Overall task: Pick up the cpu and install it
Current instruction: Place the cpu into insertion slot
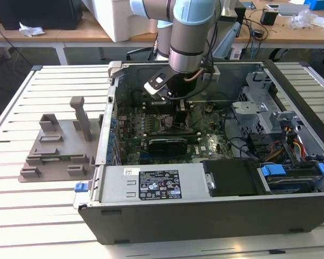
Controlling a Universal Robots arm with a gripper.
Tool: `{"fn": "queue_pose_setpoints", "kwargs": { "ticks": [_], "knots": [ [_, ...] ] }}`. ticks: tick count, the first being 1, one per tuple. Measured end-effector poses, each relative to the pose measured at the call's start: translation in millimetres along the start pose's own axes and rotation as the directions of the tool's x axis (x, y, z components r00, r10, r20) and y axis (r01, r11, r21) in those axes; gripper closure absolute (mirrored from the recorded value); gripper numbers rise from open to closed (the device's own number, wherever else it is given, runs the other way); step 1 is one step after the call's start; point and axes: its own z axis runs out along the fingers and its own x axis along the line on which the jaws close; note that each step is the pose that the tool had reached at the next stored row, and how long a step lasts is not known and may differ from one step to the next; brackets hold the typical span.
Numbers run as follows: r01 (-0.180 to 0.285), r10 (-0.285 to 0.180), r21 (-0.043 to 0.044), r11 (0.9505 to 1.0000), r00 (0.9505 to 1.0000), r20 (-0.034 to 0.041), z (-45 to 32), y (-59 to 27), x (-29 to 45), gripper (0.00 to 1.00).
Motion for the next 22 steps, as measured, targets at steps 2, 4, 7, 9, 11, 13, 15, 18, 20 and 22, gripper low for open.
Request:
{"fn": "queue_pose_setpoints", "kwargs": {
  "ticks": [2,4,7,9,11,13,15,18,20,22],
  "knots": [
    [0.000,0.000,0.0000,1.0000,1.0000,0.0000,0.0,0.0,0.0,0.45],
    [0.000,0.000,0.0001,1.0000,1.0000,-0.0007,-0.1,0.0,0.0,0.39],
    [0.023,-0.023,-0.0012,0.9997,0.9993,-0.0299,0.0,0.0,-1.5,0.39],
    [0.047,-0.047,-0.0016,0.9989,0.9985,-0.0284,0.1,-0.1,-2.9,0.39],
    [0.058,-0.058,-0.0016,0.9983,0.9979,-0.0274,0.1,-0.1,-3.2,0.39],
    [0.060,-0.060,-0.0018,0.9982,0.9978,-0.0276,1.1,0.0,-3.1,0.39],
    [0.060,-0.060,-0.0018,0.9982,0.9978,-0.0274,2.0,0.1,-3.1,0.39],
    [0.060,-0.060,-0.0017,0.9982,0.9978,-0.0275,3.3,0.1,-3.1,0.39],
    [0.060,-0.060,-0.0016,0.9982,0.9978,-0.0273,3.4,0.1,-3.1,0.39],
    [0.060,-0.060,-0.0017,0.9982,0.9978,-0.0275,3.5,0.2,-3.1,0.39]
  ]
}}
